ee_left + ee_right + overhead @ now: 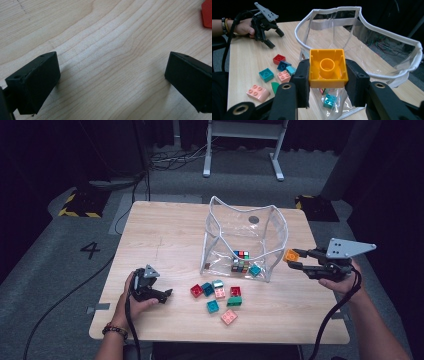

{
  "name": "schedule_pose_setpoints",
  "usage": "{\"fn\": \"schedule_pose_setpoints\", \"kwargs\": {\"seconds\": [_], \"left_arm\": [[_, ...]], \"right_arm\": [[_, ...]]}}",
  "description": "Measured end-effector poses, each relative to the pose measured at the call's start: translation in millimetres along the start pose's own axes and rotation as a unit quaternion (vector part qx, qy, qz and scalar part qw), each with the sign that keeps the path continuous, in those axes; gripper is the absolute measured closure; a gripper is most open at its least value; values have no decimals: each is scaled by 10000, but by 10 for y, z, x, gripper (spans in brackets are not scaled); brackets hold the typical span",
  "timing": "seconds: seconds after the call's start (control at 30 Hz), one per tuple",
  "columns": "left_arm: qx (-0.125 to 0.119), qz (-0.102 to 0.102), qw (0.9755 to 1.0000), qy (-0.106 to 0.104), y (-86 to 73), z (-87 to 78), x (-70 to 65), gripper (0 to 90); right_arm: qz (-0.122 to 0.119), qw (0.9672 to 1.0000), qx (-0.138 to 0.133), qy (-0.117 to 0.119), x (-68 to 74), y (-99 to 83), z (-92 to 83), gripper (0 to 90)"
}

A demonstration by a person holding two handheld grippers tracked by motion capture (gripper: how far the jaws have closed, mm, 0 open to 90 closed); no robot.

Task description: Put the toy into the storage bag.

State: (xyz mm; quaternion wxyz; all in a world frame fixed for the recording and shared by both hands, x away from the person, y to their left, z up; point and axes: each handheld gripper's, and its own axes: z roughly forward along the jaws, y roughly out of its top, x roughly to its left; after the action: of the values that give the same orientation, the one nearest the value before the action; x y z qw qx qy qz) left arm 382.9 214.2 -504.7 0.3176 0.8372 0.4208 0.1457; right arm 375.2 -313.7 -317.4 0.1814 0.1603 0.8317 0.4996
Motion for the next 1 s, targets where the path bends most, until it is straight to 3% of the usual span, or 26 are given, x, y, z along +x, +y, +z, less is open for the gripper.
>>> {"fn": "schedule_pose_setpoints", "kwargs": {"seconds": [0.3, 0.6, 0.67, 1.0], "left_arm": [[-2, -2, 10000, -4, 0, 1, 0, 3], [0, -6, 10000, -15, 0, 1, -1, 3], [1, -8, 10000, -17, -1, 2, -1, 3], [0, -6, 10000, -13, 0, 1, -1, 3]], "right_arm": [[-239, 9997, 41, -54, -144, 287, 108, 594], [-331, 9992, 135, -183, -298, 471, 339, 595], [-260, 9994, 153, -170, -355, 499, 395, 594], [-210, 9976, 651, -127, -628, 654, 740, 594]]}}
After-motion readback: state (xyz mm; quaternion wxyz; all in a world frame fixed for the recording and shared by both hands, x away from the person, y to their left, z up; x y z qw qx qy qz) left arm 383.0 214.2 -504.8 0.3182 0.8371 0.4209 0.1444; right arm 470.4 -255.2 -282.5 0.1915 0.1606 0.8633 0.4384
